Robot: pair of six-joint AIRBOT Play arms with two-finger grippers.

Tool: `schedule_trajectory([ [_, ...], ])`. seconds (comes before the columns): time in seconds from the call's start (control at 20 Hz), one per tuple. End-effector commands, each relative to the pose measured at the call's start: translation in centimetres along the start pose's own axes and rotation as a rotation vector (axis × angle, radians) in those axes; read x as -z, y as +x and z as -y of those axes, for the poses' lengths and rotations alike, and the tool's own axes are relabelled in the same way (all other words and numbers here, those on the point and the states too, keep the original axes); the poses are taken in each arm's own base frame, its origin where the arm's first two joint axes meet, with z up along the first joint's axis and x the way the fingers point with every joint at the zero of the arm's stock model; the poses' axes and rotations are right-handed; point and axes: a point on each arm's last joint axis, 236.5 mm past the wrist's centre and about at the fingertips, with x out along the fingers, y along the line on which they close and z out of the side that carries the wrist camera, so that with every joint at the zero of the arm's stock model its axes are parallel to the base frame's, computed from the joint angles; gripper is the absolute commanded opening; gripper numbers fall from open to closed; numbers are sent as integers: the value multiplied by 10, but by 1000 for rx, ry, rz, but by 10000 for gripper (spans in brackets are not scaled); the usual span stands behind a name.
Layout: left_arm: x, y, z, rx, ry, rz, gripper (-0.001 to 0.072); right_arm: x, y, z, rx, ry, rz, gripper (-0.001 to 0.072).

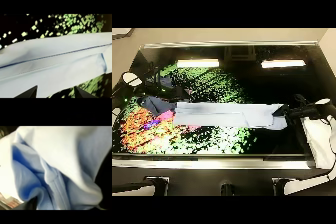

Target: Fold the shirts.

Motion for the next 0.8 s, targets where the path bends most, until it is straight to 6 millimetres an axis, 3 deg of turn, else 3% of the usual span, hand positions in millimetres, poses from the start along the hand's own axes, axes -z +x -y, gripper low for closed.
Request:
schedule_trajectory([
  [0.0, 3, 4, 8, 6, 11, -10, 549, 14, 25, -28, 5, -97, -62, 475],
  [0.1, 4, 5, 10, 8, 13, -13, 548, 26, 39, -43, 8, -158, -108, 316],
  [0.15, 4, 5, 10, 9, 13, -14, 548, 32, 42, -49, 8, -188, -129, 203],
  [0.25, 5, 8, 11, 10, 14, -21, 548, 37, 38, -58, 7, -219, -133, 55],
  [0.45, 19, 34, 22, 26, 35, -87, 484, 41, 1, -85, 32, -303, -52, 51],
  [0.55, 38, 63, 41, 44, 72, -161, 83, 49, -24, -103, 45, -279, -4, 50],
  [0.6, 48, 80, 53, 56, 94, -194, 32, 54, -37, -115, 44, -282, 24, 50],
  [0.75, 75, 144, 97, 120, 95, -242, 31, 82, -75, -139, 64, -294, 83, 47],
])
